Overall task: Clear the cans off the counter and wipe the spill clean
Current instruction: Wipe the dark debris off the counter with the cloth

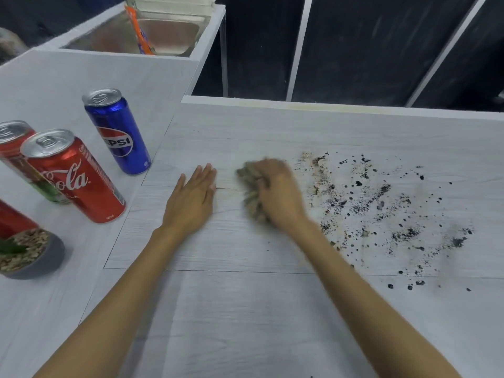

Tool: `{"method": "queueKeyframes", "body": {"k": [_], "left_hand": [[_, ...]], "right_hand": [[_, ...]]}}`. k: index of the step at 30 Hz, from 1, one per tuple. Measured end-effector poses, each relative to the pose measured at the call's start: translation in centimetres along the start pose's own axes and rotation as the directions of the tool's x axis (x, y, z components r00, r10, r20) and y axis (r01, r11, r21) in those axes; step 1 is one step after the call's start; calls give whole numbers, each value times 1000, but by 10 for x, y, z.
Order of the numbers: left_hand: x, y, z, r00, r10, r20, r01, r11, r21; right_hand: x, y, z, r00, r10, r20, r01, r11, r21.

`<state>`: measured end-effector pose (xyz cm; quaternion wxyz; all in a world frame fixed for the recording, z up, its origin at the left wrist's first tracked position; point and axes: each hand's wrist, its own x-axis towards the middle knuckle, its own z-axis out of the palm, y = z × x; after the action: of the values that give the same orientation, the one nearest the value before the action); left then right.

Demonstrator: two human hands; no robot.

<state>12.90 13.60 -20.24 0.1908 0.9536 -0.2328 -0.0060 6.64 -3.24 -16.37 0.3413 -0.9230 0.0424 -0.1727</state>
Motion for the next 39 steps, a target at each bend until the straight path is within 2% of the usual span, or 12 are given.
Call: {"method": "queueKeyframes", "body": {"k": [2, 3, 8, 11, 16, 19, 22, 29, 31, 34, 37, 39], "left_hand": [[1, -2, 1, 1000, 2, -17, -2, 1000, -3], [2, -3, 2, 1000, 3, -18, -3, 1000, 1], [-1, -5, 1, 1000, 26, 9, -26, 999, 31], [0, -4, 0, 1000, 18, 7, -19, 999, 48], [1, -1, 1, 1000, 17, 6, -18, 998, 55], [2, -2, 2, 1000, 12, -10, -12, 999, 30], [2, -4, 2, 1000, 7, -16, -7, 1000, -2], [0, -3, 0, 1000, 18, -14, -17, 1000, 16], [2, -1, 0, 1000, 15, -21, -15, 1000, 14], [2, -1, 0, 1000, 10, -16, -10, 1000, 14], [2, -2, 1, 1000, 3, -24, -3, 1000, 12], [4, -2, 2, 999, 9, -38, -9, 1000, -4]], "right_hand": [[-19, -13, 38, 992, -93, 81, 109, 968, -224], [-20, -13, 46, 992, -62, 111, 93, 948, -303], [18, 26, 23, 987, 44, 155, 21, 919, -395], [33, 42, -3, 995, 60, 76, -29, 934, -356], [39, 51, -33, 981, 191, -23, -193, 974, -117], [9, 10, -6, 998, 23, 63, -17, 995, -97], [-34, -19, 40, 981, -153, 120, 182, 939, -292], [15, 35, -3, 989, 33, 143, 16, 946, -323], [32, 45, -14, 990, 116, 81, -85, 946, -312], [48, 40, -22, 961, 261, -94, -272, 952, -138], [24, 4, 2, 997, 75, 2, -75, 996, -47], [-7, -15, 31, 992, -68, 103, 82, 987, -139]]}}
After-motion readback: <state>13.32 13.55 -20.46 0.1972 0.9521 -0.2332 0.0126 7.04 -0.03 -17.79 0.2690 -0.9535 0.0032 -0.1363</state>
